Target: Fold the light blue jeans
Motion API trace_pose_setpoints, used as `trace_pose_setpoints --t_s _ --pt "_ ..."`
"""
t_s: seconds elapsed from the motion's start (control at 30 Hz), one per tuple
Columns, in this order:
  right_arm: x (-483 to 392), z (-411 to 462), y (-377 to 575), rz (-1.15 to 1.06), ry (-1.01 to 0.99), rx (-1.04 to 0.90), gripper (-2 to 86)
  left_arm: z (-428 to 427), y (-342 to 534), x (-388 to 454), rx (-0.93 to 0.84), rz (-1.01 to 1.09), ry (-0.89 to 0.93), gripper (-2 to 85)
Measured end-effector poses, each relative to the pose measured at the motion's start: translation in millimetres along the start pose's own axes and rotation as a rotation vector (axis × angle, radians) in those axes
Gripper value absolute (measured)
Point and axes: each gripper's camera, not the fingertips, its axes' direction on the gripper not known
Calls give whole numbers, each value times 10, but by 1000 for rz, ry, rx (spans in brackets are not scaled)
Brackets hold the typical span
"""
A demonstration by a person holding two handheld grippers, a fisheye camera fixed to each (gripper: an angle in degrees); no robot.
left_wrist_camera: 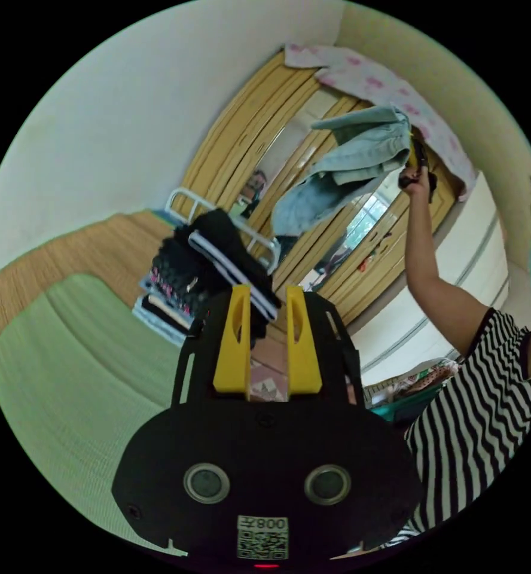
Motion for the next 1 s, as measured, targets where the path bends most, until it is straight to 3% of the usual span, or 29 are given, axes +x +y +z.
trace_pose_setpoints --t_s 0.13,0.23,0.4,0.47,0.6,0.8,1.0 --pt "-534 530 615 -6 -225 -78 17 -866 -261 689 99 114 -80 146" --pt "-817 1018 1345 31 -373 -164 17 -1594 -245 1127 134 176 -241 151" --pt "-1155 1932 2873 173 -611 -341 17 -2916 370 1388 63 4 -556 91" --pt "-1284 2347 3665 263 -696 -418 16 -3411 672 1383 39 -78 -577 82" --pt "-1458 2829 4669 363 -753 -519 16 -4752 1333 1482 130 -270 -620 75" --pt "-1845 3298 5797 372 -822 -620 18 -6445 1738 1996 293 -309 -740 74" --pt "-1959 3429 7063 271 -748 -784 18 -7388 2056 2081 366 -417 -725 75"
